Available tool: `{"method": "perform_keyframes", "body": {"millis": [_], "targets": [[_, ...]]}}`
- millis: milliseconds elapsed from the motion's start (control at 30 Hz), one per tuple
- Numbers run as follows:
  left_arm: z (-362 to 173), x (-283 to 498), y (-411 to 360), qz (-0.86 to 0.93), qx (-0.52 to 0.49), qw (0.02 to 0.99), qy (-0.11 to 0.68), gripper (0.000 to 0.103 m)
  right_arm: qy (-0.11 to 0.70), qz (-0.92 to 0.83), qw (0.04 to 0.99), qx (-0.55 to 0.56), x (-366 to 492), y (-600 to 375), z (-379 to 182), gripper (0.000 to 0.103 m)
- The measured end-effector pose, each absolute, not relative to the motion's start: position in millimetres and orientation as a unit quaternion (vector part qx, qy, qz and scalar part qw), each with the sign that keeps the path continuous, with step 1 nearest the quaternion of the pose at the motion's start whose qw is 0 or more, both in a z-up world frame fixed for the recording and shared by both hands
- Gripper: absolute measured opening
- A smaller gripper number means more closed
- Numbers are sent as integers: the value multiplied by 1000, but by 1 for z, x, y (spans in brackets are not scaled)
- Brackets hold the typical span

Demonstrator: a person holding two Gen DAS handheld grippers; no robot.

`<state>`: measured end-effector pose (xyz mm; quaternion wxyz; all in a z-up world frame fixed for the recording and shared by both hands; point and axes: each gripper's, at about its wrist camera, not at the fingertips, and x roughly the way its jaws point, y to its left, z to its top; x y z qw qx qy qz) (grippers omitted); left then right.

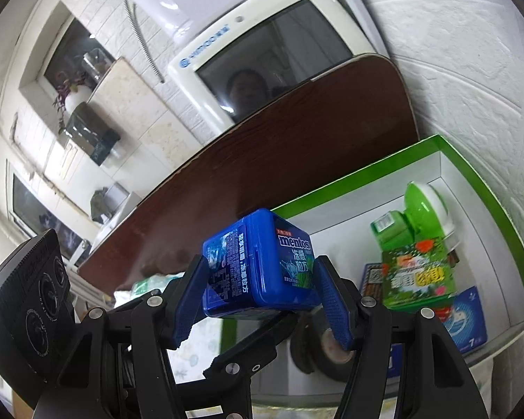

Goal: Organize rigid objects
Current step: 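Carry the blue mint tin into the box and open the right gripper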

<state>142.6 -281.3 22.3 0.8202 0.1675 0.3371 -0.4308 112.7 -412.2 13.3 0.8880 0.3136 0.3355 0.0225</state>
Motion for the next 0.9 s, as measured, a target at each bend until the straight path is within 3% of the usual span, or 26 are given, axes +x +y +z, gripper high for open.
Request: {"method": "perform_keyframes", "body": {"millis": [900], "targets": [[-16,186,-344,-428,187,792,393,45,360,-9,862,357,138,-455,-32,65]]}}
